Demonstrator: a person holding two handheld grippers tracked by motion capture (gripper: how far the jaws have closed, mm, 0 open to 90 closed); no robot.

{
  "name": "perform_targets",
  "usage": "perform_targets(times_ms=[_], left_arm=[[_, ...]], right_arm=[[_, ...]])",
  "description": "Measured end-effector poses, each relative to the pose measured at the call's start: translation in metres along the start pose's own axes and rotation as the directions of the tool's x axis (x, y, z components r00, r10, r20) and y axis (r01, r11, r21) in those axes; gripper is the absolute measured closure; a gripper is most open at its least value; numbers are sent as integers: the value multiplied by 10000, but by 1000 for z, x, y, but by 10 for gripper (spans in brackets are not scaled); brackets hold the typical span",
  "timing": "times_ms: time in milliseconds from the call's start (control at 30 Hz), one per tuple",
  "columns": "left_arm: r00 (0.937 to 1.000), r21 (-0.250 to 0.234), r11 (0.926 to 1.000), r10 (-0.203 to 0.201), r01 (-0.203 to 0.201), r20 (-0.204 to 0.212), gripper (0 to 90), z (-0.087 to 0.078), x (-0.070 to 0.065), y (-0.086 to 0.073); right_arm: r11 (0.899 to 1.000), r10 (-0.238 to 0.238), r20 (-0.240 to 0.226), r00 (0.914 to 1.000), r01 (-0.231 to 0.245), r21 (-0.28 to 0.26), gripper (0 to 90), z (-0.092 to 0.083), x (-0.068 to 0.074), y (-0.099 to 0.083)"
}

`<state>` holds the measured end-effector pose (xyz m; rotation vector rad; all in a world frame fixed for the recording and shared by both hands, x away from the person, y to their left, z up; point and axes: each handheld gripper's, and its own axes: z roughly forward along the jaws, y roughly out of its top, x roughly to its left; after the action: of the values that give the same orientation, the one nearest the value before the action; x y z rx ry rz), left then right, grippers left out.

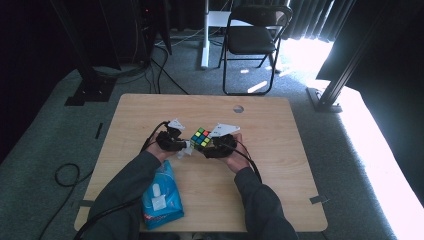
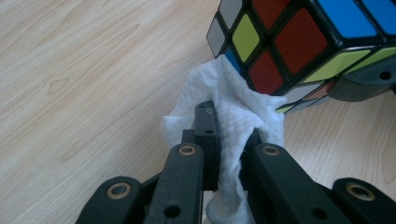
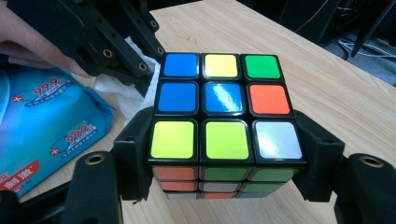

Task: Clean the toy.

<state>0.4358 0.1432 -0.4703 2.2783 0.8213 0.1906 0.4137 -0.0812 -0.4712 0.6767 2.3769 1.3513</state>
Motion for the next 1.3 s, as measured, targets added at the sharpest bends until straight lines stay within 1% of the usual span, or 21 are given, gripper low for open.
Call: perform_targets(times_ms=[233,267,367,400,467,500,600,633,700,767,800,833,900,933,1033,1167,1200,1233,1300], left_arm=[[10000,25,10000,-78,78,16,861,1,2,-1],[10000,156,9999,-69,68,40,861,5,1,-2],[10000,144,9999,-14,13,83,861,6,-1,-2],[9999,62,10000,45,-46,97,861,6,-4,0],[10000,51,10000,72,-72,56,861,6,-5,0],[9999,-34,10000,81,-81,79,861,5,-5,0],[9999,-220,9998,-26,30,169,861,4,-4,0],[9996,-347,9994,-36,46,267,861,4,-5,0],[9996,-389,9992,6,5,299,861,4,-7,1],[9990,-442,9987,266,-250,361,860,5,-13,3],[9990,-442,9987,266,-250,361,860,5,-13,3],[9983,-454,9982,411,-391,422,860,7,-17,4],[9978,-470,9980,447,-424,494,860,8,-19,5],[9967,-463,9975,558,-531,591,859,9,-22,6],[9961,-482,9971,621,-592,621,858,10,-23,7],[9974,-547,9975,480,-450,546,856,9,-20,6],[9983,-634,9977,282,-249,519,854,8,-16,6],[9983,-634,9977,282,-249,519,852,8,-16,6],[9990,-674,9977,87,-57,441,852,6,-12,5]], right_arm=[[9998,155,148,9998,-154,-110,343,0,-1,1],[9992,303,230,9993,-297,-279,343,-2,-2,3],[9985,434,161,9989,-428,-343,343,-2,-3,6],[9988,392,174,9991,-387,-302,343,-1,-2,6],[9986,430,226,9988,-422,-332,343,0,-2,8],[9986,430,226,9988,-422,-332,343,0,-2,8],[9971,619,230,9978,-608,-459,343,0,-3,9],[9966,677,226,9975,-665,-496,343,1,-3,10],[9950,826,201,9964,-813,-582,343,0,-4,11],[9940,897,206,9958,-882,-654,343,1,-4,13],[9940,897,206,9958,-882,-654,343,1,-4,13],[9932,947,211,9953,-931,-695,343,1,-4,15],[9928,978,222,9950,-960,-711,343,1,-4,16],[9915,1067,224,9940,-1047,-766,343,1,-5,17],[9903,1156,239,9930,-1134,-803,343,1,-5,18],[9873,1319,130,9912,-1302,-911,343,0,-7,17],[9874,1313,139,9912,-1295,-914,343,0,-7,17],[9869,1326,111,9911,-1310,-940,343,0,-7,17],[9867,1332,88,9911,-1317,-950,343,0,-7,17]])
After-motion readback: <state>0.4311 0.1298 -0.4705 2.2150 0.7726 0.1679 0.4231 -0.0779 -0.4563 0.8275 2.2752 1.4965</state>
